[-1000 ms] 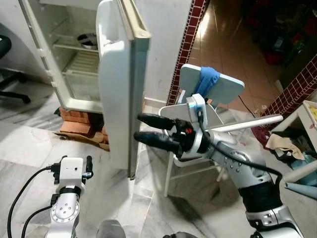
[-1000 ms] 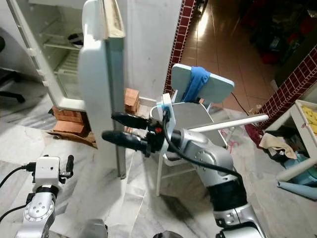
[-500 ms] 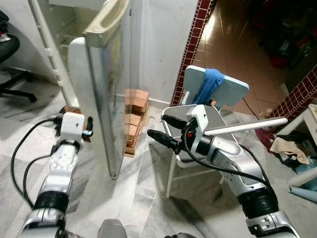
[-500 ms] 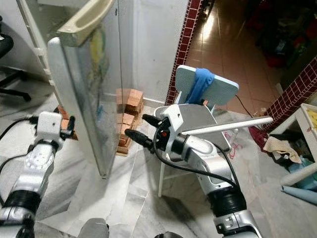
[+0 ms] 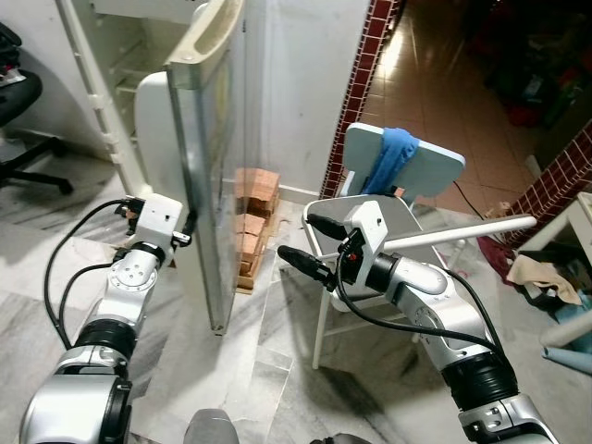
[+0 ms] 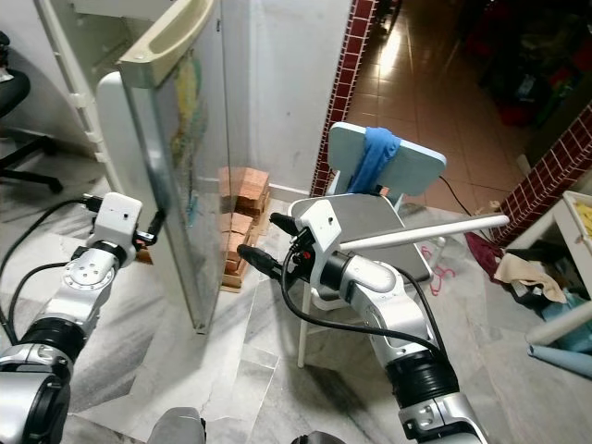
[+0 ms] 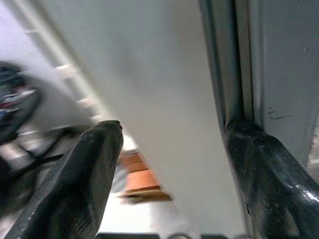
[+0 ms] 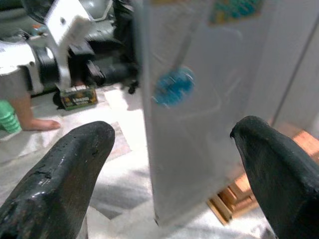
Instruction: Restocking fridge
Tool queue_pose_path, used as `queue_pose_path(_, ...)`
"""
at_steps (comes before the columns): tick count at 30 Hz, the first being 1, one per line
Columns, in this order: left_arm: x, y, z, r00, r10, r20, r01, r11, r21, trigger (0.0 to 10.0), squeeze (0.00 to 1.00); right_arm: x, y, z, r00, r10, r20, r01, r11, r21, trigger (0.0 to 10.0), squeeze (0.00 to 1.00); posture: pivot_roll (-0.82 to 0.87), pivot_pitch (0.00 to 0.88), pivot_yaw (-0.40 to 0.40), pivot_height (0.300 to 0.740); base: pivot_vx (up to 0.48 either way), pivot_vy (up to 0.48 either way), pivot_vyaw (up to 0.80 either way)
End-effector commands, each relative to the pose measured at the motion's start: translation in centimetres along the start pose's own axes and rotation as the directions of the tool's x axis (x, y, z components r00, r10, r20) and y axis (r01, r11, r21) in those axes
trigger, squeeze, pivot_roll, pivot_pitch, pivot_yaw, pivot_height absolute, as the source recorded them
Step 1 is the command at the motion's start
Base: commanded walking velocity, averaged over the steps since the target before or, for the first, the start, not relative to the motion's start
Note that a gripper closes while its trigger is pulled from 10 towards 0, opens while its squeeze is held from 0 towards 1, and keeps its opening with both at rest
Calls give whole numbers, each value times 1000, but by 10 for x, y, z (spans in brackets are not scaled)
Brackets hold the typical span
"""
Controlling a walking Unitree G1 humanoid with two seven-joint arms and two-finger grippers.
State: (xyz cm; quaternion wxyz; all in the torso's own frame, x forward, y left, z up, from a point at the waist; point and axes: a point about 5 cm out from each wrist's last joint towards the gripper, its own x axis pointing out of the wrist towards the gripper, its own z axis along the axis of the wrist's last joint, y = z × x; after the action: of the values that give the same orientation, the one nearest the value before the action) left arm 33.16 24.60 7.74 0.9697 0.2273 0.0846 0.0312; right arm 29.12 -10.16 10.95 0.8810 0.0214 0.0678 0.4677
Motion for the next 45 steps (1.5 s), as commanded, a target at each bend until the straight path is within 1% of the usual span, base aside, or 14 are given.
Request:
queue_pose_path(1,-11,49,-20,963,257,-80,-255,966,41,10000,0,-2,-12,4,999,-48,5,49,998,-27,10000,0,155,0,-83,740,0,0,0)
queue_pose_path(6,-33,92,-43,888,436,-149,-436,899,32,10000,0,-1,-20,4,996,-90,4,90,995,-40,10000,0,171,0,-91,740,0,0,0)
queue_pose_path(8,-53,112,-61,843,507,-177,-506,861,57,10000,0,0,-23,3,995,-100,0,100,994,-42,10000,0,190,0,-96,740,0,0,0)
queue_pose_path(11,-64,114,-69,839,518,-167,-515,855,62,10000,0,1,-23,2,995,-99,0,99,994,-43,10000,0,205,0,-101,740,0,0,0)
queue_pose_path(14,-69,97,-71,874,472,-115,-472,881,28,10000,0,4,-24,0,994,-108,0,108,993,-49,10000,0,212,0,-103,740,0,0,0)
queue_pose_path(17,-64,51,-51,947,321,11,-319,944,-85,10000,0,4,-27,-3,985,-171,14,172,983,-65,10000,0,214,0,-104,740,0,0,0)
queue_pose_path(19,-64,46,-49,952,307,19,-304,948,-99,10000,0,4,-27,-3,983,-182,22,184,981,-65,10000,0,214,0,-104,740,0,0,0)
queue_pose_path(20,-67,19,-38,975,208,73,-196,970,-146,10000,0,2,-33,-3,955,-294,43,296,953,-61,10000,0,211,0,-100,740,0,0,0)
queue_pose_path(23,-72,0,-32,982,161,99,-143,975,-170,10000,0,-1,-34,-5,932,-358,59,361,930,-64,10000,0,211,0,-96,740,0,320,0)
queue_pose_path(25,-82,-19,-21,981,141,135,-108,968,-226,10000,0,-5,-33,-9,907,-414,76,418,908,-42,10000,0,210,0,-90,740,0,480,0)
queue_pose_path(28,-91,-35,-10,977,110,181,-67,971,-228,10000,0,-8,-30,-13,889,-450,84,454,890,-42,10000,0,211,0,-84,740,0,480,0)
queue_pose_path(32,-106,-46,-4,980,48,193,-2,973,-230,10000,0,-13,-26,-21,861,-502,84,505,863,-25,10000,0,208,0,-85,740,0,480,0)
queue_pose_path(37,-121,-47,-16,990,-19,141,45,982,-182,10000,0,-21,-17,-36,851,-523,48,524,852,-17,10000,0,203,0,-80,740,0,480,0)
queue_pose_path(45,-121,-44,-19,992,-65,107,82,983,-163,10000,0,-23,-21,-36,830,-556,39,556,831,15,10000,0,190,0,-88,740,0,480,0)
